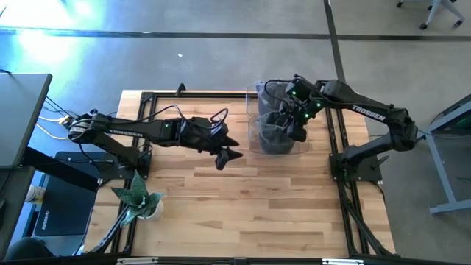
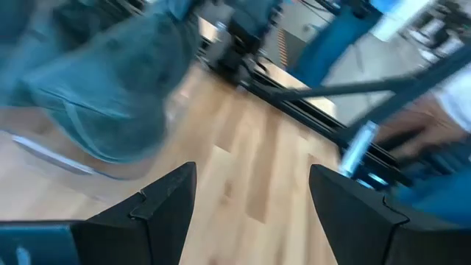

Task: Pick & Place hat
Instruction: Put the black cap into the bottom transparent bin

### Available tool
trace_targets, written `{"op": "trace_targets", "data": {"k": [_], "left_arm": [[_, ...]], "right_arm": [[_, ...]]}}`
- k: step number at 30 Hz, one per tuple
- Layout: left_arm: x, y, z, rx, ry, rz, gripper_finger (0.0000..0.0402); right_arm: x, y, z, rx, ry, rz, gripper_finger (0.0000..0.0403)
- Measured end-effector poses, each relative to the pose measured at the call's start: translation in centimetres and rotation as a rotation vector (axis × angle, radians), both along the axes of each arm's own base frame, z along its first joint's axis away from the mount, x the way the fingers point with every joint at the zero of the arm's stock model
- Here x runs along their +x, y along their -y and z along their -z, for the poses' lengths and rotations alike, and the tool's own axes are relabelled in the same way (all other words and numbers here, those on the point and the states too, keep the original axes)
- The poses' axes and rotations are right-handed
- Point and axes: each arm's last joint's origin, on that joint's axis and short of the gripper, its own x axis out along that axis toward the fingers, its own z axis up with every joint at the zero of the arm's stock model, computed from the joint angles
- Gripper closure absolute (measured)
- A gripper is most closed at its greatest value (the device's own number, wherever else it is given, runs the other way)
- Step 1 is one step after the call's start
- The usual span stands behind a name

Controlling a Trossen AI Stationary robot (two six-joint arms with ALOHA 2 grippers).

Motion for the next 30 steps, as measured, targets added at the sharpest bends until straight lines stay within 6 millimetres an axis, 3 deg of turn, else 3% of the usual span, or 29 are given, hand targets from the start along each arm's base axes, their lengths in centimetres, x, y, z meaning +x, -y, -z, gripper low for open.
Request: {"op": "trace_targets", "data": {"k": [4,11,20,24,30], "left_arm": [[0.0,-0.5,0.0,0.066,0.0,-0.089,0.0142],[0.5,-1.1,0.5,0.058,-0.01,-0.094,0.0142],[1.6,-1.2,0.7,0.041,0.043,-0.109,0.0142],[2.7,-2.8,1.3,0.009,0.069,-0.182,0.0142],[3.0,-6.9,4.0,-0.127,-0.075,-0.243,0.0164]], "right_arm": [[-0.1,0.8,0.6,-0.054,-0.008,0.018,0.0349],[0.0,2.2,0.7,-0.136,0.059,0.014,0.0329],[-0.9,4.0,0.4,-0.212,0.062,0.047,0.0239],[-2.2,3.9,-1.1,-0.164,0.05,0.13,0.0206],[-4.9,1.3,-2.0,0.04,0.01,0.094,0.0201]]}}
